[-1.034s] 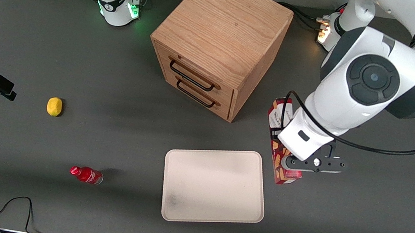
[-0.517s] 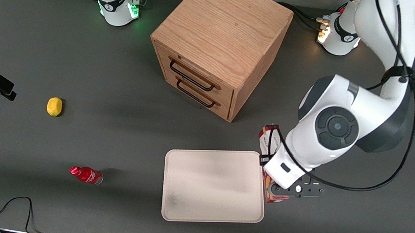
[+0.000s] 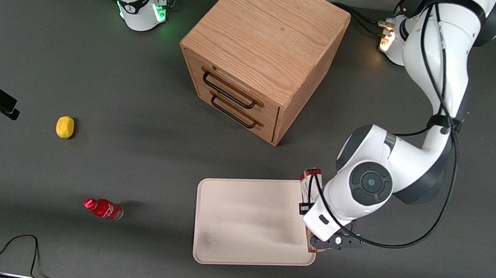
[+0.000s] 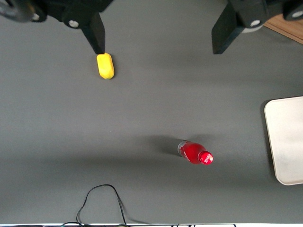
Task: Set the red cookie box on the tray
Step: 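Carry the box over the white tray and lower it onto it, then open the left gripper to release the box on the tray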
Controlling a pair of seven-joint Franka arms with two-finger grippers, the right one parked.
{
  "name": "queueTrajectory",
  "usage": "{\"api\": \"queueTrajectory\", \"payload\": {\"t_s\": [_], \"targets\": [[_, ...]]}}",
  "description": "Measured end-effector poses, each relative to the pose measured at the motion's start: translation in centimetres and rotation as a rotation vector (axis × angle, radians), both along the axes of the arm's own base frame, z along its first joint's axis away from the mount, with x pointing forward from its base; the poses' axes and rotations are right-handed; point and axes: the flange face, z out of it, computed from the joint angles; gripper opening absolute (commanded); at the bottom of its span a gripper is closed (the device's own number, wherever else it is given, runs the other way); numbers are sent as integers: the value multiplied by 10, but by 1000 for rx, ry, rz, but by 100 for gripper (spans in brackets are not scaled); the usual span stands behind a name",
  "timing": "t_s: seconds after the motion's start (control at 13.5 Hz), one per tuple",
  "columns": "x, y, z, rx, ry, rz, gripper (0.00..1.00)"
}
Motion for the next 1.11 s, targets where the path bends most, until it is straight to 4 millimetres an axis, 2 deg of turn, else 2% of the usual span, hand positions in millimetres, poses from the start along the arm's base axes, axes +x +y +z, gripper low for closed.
{"api": "queueTrajectory", "payload": {"t_s": [0.3,0.81,0.89,0.96,1.03,1.11], "targets": [[3,-4,-44,4,13,-1,0],[0,-13,-91,-17,-14,-4,0],[-1,-15,-94,-20,-17,-5,55],[-2,-15,-96,-21,-16,-6,93],[-2,-15,-97,-20,-16,-7,100],[-2,-15,-96,-20,-17,-7,100]]}}
